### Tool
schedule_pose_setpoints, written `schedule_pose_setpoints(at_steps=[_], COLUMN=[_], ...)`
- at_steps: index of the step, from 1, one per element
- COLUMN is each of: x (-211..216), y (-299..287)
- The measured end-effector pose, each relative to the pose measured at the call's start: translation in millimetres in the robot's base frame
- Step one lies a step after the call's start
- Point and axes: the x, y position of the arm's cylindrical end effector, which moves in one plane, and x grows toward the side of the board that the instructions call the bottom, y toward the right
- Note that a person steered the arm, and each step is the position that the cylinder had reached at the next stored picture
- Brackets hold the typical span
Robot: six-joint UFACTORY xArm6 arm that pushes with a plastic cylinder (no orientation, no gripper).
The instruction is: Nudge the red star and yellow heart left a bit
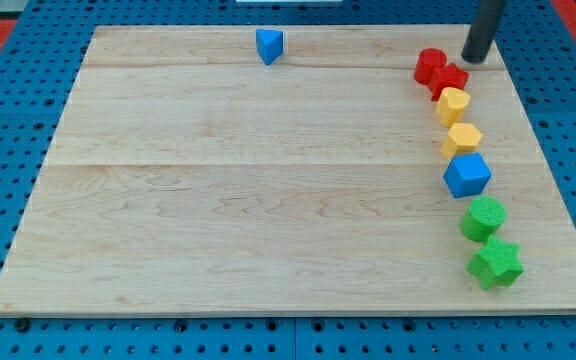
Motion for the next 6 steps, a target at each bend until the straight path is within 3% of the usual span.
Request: schedule_pose_setpoints(at_steps=[1, 3, 4, 5, 6], x=[13, -31, -26, 30, 72], y=[-68, -87, -28, 32, -32])
